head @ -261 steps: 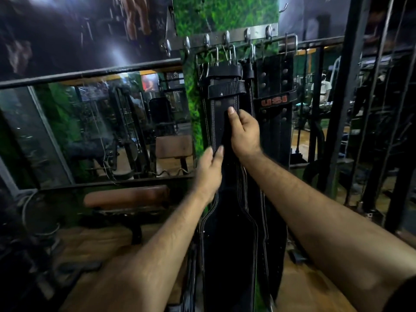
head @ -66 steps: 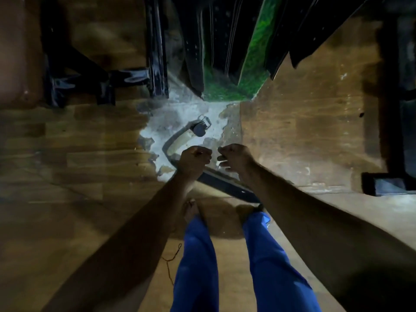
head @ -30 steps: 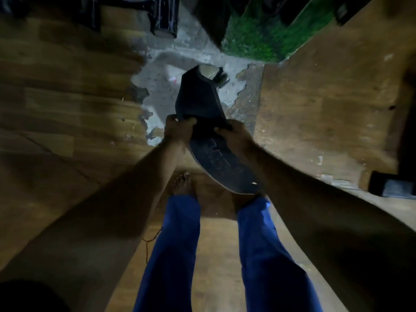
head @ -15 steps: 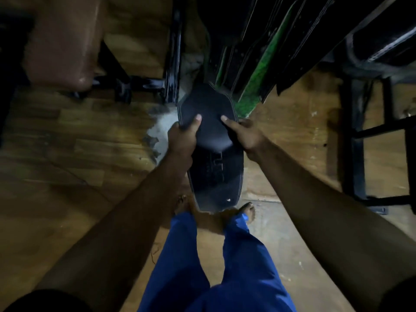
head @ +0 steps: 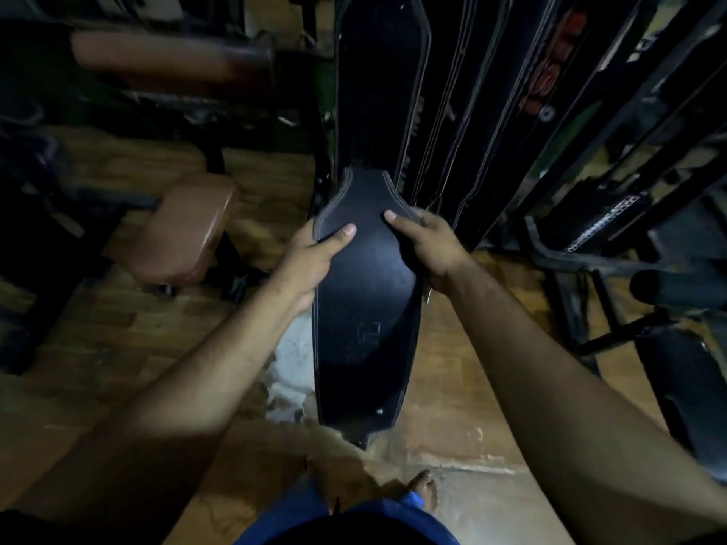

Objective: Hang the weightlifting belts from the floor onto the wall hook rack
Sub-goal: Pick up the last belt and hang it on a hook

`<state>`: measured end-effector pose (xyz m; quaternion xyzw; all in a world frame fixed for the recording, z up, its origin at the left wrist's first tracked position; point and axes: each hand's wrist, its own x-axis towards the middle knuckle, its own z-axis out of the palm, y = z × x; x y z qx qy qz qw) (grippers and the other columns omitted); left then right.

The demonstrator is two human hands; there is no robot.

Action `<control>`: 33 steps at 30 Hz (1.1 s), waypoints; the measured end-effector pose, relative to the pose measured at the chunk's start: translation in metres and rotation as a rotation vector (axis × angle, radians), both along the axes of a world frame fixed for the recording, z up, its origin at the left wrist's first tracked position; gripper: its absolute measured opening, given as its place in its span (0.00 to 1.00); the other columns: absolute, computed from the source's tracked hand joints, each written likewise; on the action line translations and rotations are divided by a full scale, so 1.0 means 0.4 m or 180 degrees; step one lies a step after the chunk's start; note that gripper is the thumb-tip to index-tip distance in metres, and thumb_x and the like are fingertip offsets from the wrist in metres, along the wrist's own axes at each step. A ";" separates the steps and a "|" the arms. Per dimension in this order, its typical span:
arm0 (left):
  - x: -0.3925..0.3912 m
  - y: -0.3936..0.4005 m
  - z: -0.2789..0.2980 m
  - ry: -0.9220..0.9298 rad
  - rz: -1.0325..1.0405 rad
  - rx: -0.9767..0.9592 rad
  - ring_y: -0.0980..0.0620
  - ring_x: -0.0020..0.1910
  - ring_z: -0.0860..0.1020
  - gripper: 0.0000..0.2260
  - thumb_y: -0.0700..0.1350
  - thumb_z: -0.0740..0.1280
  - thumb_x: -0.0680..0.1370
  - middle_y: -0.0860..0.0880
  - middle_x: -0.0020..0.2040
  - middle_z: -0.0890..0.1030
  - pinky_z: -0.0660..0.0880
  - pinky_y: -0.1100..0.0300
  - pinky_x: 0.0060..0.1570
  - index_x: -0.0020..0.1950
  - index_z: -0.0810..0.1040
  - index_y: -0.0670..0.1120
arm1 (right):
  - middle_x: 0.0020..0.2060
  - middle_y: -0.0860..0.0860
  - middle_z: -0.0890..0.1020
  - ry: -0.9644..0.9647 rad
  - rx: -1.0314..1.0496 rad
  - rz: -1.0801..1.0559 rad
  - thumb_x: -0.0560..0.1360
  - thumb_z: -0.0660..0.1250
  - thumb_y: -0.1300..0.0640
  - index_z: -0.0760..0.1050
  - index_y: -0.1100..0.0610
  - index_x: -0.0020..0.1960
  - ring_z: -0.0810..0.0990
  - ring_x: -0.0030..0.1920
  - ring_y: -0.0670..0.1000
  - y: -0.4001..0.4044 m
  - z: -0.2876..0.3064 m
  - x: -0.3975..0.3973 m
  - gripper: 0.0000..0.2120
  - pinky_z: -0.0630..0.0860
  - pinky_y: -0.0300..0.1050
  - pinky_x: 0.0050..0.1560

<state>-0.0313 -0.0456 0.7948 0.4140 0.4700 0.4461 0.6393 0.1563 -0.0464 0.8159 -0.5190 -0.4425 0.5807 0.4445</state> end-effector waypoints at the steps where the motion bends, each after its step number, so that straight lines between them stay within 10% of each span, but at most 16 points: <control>1: -0.001 -0.001 0.016 0.0068 -0.0112 0.0050 0.47 0.57 0.84 0.12 0.41 0.69 0.80 0.45 0.58 0.85 0.80 0.51 0.59 0.63 0.79 0.46 | 0.38 0.52 0.87 0.0053 0.0106 -0.0174 0.80 0.69 0.59 0.82 0.55 0.40 0.86 0.38 0.49 0.010 0.025 -0.002 0.10 0.81 0.41 0.40; 4: -0.024 0.026 0.092 0.0090 -0.0447 -0.0172 0.46 0.65 0.80 0.26 0.61 0.73 0.74 0.45 0.64 0.83 0.72 0.44 0.70 0.67 0.79 0.48 | 0.28 0.46 0.82 -0.0077 0.0429 -0.0056 0.81 0.67 0.62 0.76 0.58 0.40 0.79 0.27 0.43 0.019 0.071 -0.007 0.11 0.75 0.36 0.29; 7: -0.031 0.091 0.215 -0.0189 -0.0691 -0.0600 0.44 0.59 0.83 0.36 0.73 0.62 0.71 0.42 0.60 0.85 0.79 0.48 0.58 0.65 0.81 0.46 | 0.27 0.46 0.80 -0.0225 0.0494 0.0408 0.81 0.67 0.63 0.75 0.57 0.41 0.75 0.25 0.42 0.001 0.093 -0.034 0.10 0.70 0.35 0.26; 12: 0.031 0.142 0.322 0.0203 -0.0257 -0.0407 0.48 0.36 0.83 0.10 0.49 0.66 0.82 0.45 0.42 0.84 0.82 0.57 0.32 0.47 0.82 0.44 | 0.38 0.56 0.83 -0.0111 0.0361 0.0319 0.76 0.73 0.50 0.79 0.61 0.46 0.80 0.36 0.52 0.013 0.120 -0.039 0.14 0.75 0.40 0.37; 16: 0.046 0.122 0.318 0.0191 -0.0334 0.0306 0.35 0.48 0.84 0.04 0.41 0.67 0.80 0.38 0.48 0.85 0.81 0.43 0.51 0.50 0.82 0.45 | 0.43 0.57 0.81 0.0305 -0.0242 0.0087 0.71 0.60 0.24 0.80 0.60 0.57 0.79 0.38 0.56 0.062 0.168 -0.021 0.40 0.76 0.45 0.40; 22: 0.019 0.050 0.262 0.0677 -0.0905 0.0884 0.52 0.55 0.83 0.11 0.38 0.66 0.80 0.49 0.54 0.85 0.76 0.51 0.60 0.59 0.78 0.51 | 0.30 0.49 0.80 0.0115 0.0255 -0.0590 0.78 0.71 0.55 0.77 0.57 0.42 0.77 0.26 0.45 0.112 0.267 -0.047 0.09 0.72 0.37 0.26; 27: -0.034 0.160 0.338 0.0227 -0.0937 0.0291 0.43 0.67 0.77 0.27 0.65 0.62 0.77 0.43 0.66 0.80 0.73 0.46 0.66 0.68 0.76 0.47 | 0.30 0.47 0.76 -0.0150 0.1019 -0.0602 0.78 0.70 0.66 0.71 0.59 0.45 0.74 0.26 0.42 0.105 0.255 -0.066 0.08 0.71 0.35 0.26; 33: 0.039 0.233 0.462 -0.0011 -0.0409 0.0448 0.46 0.48 0.84 0.07 0.41 0.65 0.82 0.44 0.49 0.85 0.82 0.55 0.41 0.57 0.80 0.42 | 0.39 0.61 0.75 0.0008 0.1227 -0.0038 0.74 0.74 0.57 0.77 0.52 0.48 0.73 0.40 0.59 0.068 0.266 -0.027 0.07 0.72 0.55 0.41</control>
